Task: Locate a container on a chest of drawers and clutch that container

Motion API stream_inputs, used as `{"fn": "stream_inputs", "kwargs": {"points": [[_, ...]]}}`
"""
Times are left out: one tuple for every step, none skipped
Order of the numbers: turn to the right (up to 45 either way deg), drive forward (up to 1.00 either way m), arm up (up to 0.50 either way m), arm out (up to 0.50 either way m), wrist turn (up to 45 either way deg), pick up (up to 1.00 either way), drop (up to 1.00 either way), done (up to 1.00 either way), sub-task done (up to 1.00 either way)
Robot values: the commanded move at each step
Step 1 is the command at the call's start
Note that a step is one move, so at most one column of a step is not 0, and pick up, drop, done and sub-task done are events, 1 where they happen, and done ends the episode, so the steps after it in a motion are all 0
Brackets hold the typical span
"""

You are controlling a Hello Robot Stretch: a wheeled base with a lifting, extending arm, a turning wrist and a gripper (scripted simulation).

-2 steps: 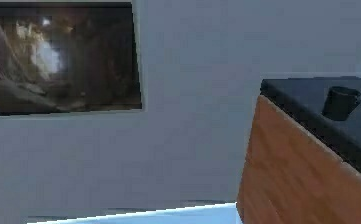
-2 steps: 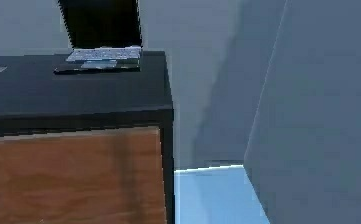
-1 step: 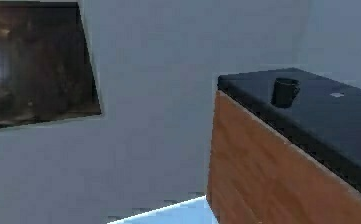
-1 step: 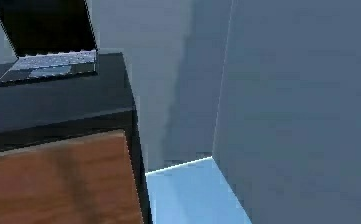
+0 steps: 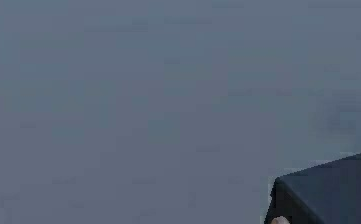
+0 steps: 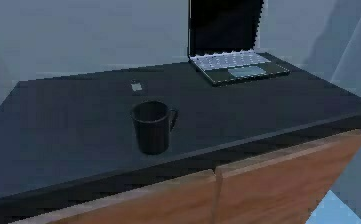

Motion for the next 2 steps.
{"fn": "stream_inputs", "kwargs": {"points": [[12.0,0.0,0.0,0.0,0.0,0.0,0.0,0.0,0.0],[0.0,0.1,0.0,0.0,0.0,0.0,0.0,0.0,0.0]]}}
